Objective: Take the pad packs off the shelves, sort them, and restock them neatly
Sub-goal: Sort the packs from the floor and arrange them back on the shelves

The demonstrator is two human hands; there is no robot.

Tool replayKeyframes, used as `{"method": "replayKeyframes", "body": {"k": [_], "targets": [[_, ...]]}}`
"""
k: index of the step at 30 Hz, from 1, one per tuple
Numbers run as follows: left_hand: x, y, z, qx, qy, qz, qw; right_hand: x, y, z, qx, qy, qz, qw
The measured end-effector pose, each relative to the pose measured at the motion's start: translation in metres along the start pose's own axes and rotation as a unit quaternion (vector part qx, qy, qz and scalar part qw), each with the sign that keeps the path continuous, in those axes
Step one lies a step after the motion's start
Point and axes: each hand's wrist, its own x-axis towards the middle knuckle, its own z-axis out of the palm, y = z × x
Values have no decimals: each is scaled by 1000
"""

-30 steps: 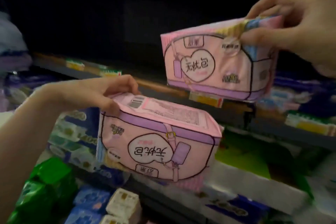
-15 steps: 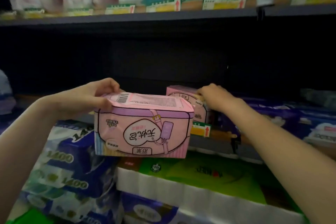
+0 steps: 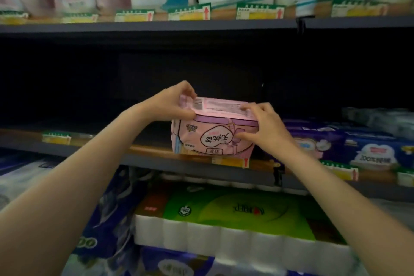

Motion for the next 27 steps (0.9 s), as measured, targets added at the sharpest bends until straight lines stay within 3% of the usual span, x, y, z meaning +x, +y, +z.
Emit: {"method": "replayKeyframes", "body": {"k": [4, 6, 10, 13, 17, 21, 25, 27], "targets": [[11, -11, 29, 207, 3, 18, 978, 8, -1, 20, -68, 38, 0, 997], [12, -10, 47, 311, -20, 9, 950, 15, -5, 21, -98, 28, -12, 995], [15, -1, 58, 431, 15, 47, 901, 26, -6, 15, -133, 3, -28, 991], [16, 3, 58, 440, 25, 47, 896, 32, -2, 10, -99, -17, -39, 994], [10, 2, 65, 348, 10, 28, 937, 31, 21, -6, 27, -70, -9, 997], [10, 4, 75, 327, 41, 6, 944, 29, 59, -23, -149, -24, 54, 987], [10, 2, 76, 331, 65, -8, 941, 43, 49, -7, -229, -95, 27, 968], [7, 0, 75, 343, 82, -8, 936, 54, 34, 7, -238, -148, 59, 958]]}}
